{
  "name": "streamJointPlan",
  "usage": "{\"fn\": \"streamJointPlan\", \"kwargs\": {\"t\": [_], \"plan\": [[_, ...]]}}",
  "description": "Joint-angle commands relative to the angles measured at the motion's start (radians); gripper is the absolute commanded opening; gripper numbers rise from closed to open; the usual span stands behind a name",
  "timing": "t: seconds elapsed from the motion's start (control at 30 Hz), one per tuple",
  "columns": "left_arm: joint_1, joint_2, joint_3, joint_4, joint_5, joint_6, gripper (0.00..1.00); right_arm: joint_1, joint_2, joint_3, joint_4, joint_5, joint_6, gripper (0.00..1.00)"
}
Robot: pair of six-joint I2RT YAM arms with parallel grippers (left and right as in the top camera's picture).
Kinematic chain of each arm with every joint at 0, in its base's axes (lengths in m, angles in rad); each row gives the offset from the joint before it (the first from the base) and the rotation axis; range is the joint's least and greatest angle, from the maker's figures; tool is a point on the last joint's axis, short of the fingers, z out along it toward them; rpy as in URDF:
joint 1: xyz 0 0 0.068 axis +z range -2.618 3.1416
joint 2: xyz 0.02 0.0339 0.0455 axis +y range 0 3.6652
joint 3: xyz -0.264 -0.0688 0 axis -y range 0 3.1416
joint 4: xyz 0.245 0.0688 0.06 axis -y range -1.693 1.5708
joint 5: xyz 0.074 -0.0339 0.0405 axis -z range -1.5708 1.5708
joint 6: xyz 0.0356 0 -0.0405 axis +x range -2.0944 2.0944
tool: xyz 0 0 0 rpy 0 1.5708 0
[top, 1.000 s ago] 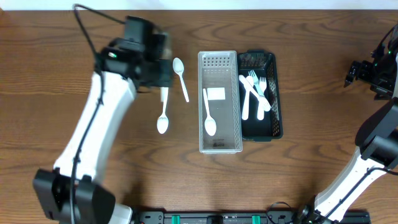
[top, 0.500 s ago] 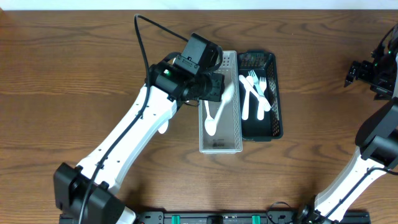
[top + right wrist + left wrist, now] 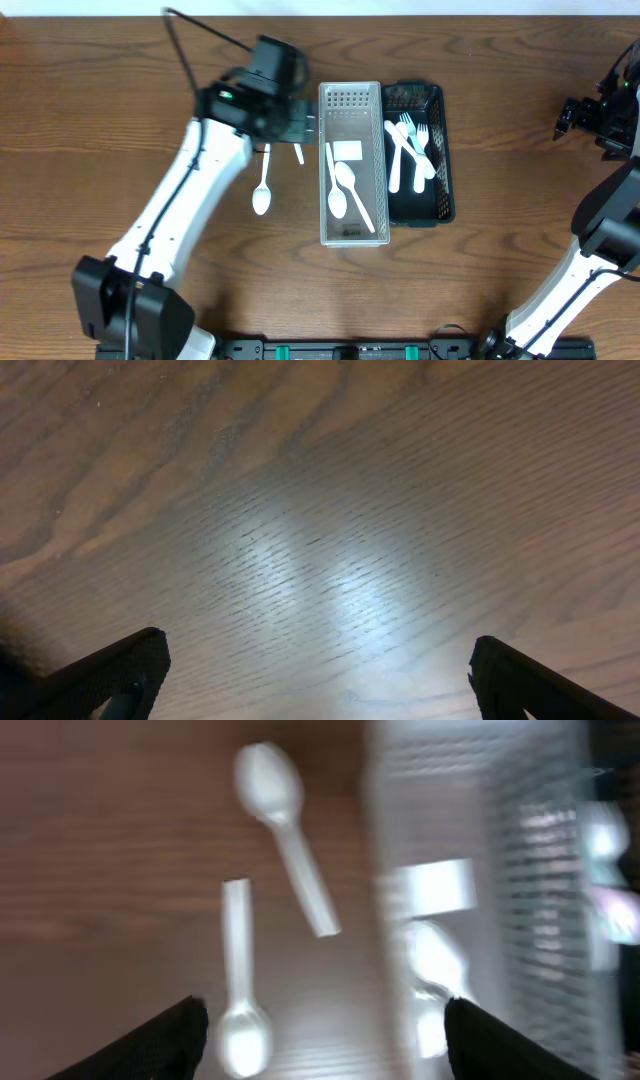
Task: Pack container
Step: 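Move the left gripper to the lower white spoon and grasp it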
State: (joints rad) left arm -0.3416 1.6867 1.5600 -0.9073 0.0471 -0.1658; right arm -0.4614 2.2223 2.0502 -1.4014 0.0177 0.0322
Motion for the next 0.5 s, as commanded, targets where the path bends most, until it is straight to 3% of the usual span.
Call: {"fn": "streamJointPlan", "kwargs": {"t": [0.0,0.47], "plan": [[0.066,-0.013,-0.02,-0.036,-0.044,0.086,0.78,0.003,-0.006,0.0,-0.001,0.0,-0.014,0.99],[0.101,0.112,-0.148,-0.038,-0.041,0.106,0.8,0.003,-0.006,0.0,-0.001,0.0,-0.014,0.99]]}}
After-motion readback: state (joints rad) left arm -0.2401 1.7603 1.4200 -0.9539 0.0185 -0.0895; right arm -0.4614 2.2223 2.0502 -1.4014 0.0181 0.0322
